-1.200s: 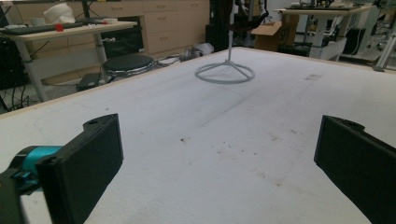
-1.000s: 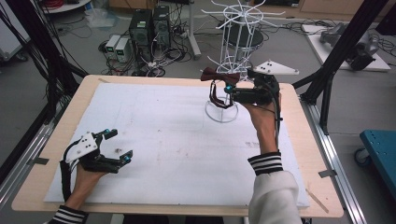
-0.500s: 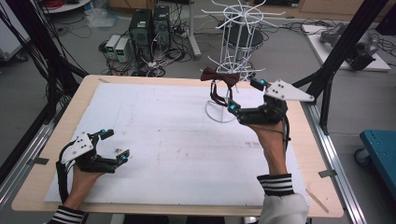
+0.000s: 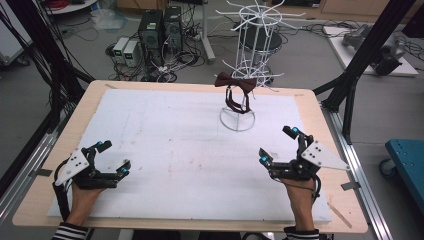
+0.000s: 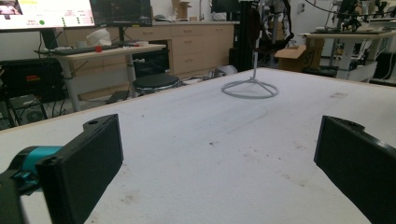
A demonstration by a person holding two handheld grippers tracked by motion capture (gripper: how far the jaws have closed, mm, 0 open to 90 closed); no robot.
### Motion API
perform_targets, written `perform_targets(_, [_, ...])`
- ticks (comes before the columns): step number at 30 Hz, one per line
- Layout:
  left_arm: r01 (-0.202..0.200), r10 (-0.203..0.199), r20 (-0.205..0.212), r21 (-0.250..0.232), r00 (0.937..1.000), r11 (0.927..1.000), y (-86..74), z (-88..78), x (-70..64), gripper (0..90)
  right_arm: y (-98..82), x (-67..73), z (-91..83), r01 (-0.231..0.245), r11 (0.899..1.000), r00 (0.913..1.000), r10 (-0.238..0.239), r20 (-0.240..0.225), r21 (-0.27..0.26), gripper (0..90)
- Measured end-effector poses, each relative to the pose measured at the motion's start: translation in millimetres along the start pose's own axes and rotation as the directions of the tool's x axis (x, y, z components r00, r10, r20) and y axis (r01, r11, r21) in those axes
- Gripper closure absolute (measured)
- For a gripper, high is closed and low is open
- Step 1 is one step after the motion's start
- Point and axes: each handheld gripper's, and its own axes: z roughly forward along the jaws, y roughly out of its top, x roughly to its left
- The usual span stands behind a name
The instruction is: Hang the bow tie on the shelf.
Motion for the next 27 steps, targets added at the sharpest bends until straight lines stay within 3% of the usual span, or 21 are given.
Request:
perform_targets(6, [0.007, -0.007, -0.009, -0.008, 0.9999, 0.9999, -7.3, -2.8, -0.6, 1.7, -37.5, -1.1, -14.1, -0.017, 1.0, 0.9985, 0.018, 0.051, -0.01, 0.7])
perform_targets(12, [0.001, -0.001, -0.017, -0.014, 0.9999, 0.9999, -10.1, -3.8, 0.1, 1.7, -65.4, -4.7, -21.6, -0.043, 0.999, 0.9936, 0.043, 0.104, -0.007, 0.7])
perform_targets(14, [0.004, -0.004, -0.022, -0.016, 0.9997, 0.9999, -12.7, -3.6, 0.5, 1.7, -74.5, -5.7, -23.2, -0.03, 0.999, 0.9921, 0.032, 0.122, -0.013, 0.7])
perform_targets(15, [0.004, -0.004, -0.024, -0.017, 0.9997, 0.9998, -13.5, -3.4, 0.5, 1.7, -78.4, -5.9, -23.5, -0.042, 0.999, 0.9924, 0.041, 0.116, 0.005, 0.7])
perform_targets(17, [0.0, 0.0, -0.024, -0.007, 0.9997, 1.0, -14.3, -3.2, 0.5, 1.7, -82.2, -7.1, -23.5, -0.026, 0.999, 0.9914, 0.023, 0.128, 0.019, 0.7])
perform_targets(21, [-0.012, 0.012, -0.026, 0.004, 0.9996, 0.9999, -15.2, -2.1, 0.1, 1.7, -90.9, -8.0, -23.7, -0.048, 0.998, 0.9903, 0.044, 0.132, 0.033, 0.7])
perform_targets(27, [0.0, 0.0, -0.027, -0.002, 0.9996, 1.0, -15.8, -2.5, 0.5, 1.7, -91.1, -7.6, -23.2, -0.042, 0.999, 0.9902, 0.037, 0.134, 0.031, 0.7])
